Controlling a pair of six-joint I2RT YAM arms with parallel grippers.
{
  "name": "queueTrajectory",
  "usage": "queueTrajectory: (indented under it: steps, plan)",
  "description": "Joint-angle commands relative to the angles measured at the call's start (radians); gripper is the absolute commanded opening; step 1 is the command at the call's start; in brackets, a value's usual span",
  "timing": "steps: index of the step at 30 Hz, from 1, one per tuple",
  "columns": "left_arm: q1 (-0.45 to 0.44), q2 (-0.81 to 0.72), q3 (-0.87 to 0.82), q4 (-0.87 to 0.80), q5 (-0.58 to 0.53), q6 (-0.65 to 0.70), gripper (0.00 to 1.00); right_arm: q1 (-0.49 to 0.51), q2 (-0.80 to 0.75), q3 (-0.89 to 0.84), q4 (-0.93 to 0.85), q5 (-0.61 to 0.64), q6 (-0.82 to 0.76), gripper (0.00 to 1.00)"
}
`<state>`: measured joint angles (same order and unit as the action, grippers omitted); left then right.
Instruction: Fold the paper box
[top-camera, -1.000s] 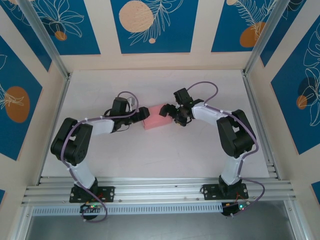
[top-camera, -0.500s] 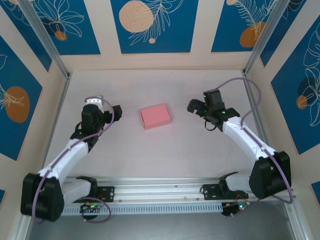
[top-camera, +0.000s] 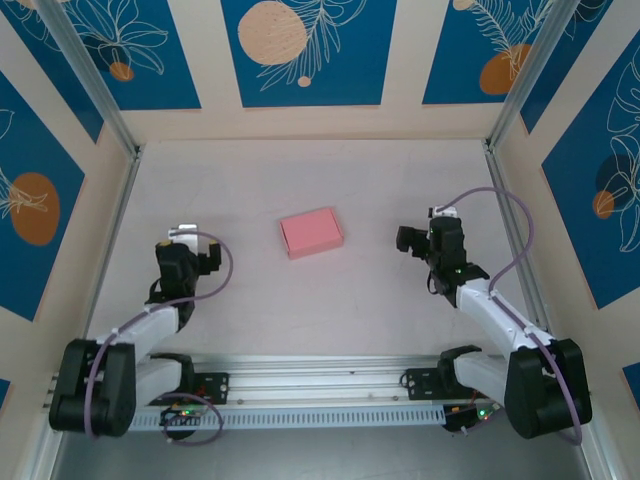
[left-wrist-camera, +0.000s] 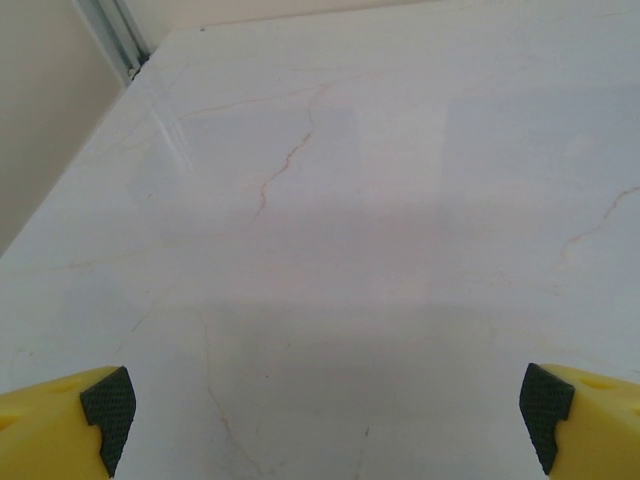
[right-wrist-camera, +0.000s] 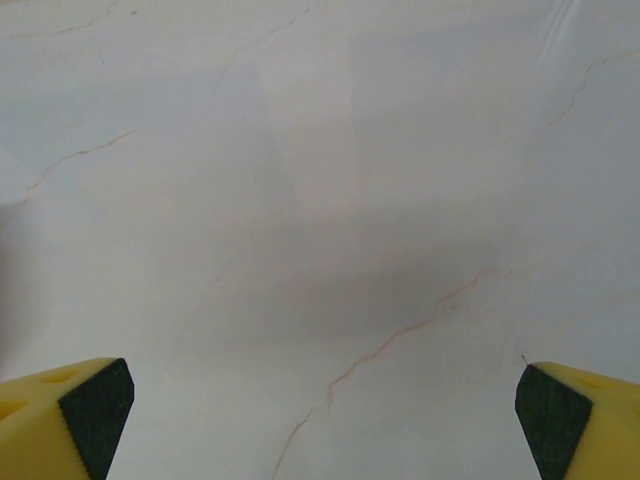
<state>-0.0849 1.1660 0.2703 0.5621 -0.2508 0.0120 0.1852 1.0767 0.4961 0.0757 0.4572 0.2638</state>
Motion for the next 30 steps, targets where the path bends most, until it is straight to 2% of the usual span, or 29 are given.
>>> queueTrajectory:
  steps: [1,5,10,11,14,24,30]
  plan:
    - [0.017,0.084,0.022,0.159,0.078,0.022,1.00,-0.033,-0.011,-0.056,0.264,-0.004,-0.101,1.00]
    - [0.017,0.203,0.046,0.277,0.111,0.003,1.00,-0.093,0.020,-0.105,0.376,-0.086,-0.097,1.00]
    - [0.018,0.386,0.077,0.409,0.170,0.019,1.00,-0.113,0.076,-0.128,0.485,-0.125,-0.115,1.00]
    - [0.017,0.364,0.103,0.320,0.177,0.019,1.00,-0.113,0.090,-0.126,0.504,-0.131,-0.124,1.00]
    - [0.018,0.371,0.129,0.272,0.218,0.036,1.00,-0.113,0.140,-0.129,0.570,-0.145,-0.158,1.00]
    - [0.019,0.373,0.125,0.282,0.220,0.037,1.00,-0.110,0.352,-0.136,0.762,-0.224,-0.198,1.00]
    - [0.020,0.371,0.124,0.284,0.220,0.037,1.00,-0.162,0.445,-0.116,0.800,-0.360,-0.190,1.00]
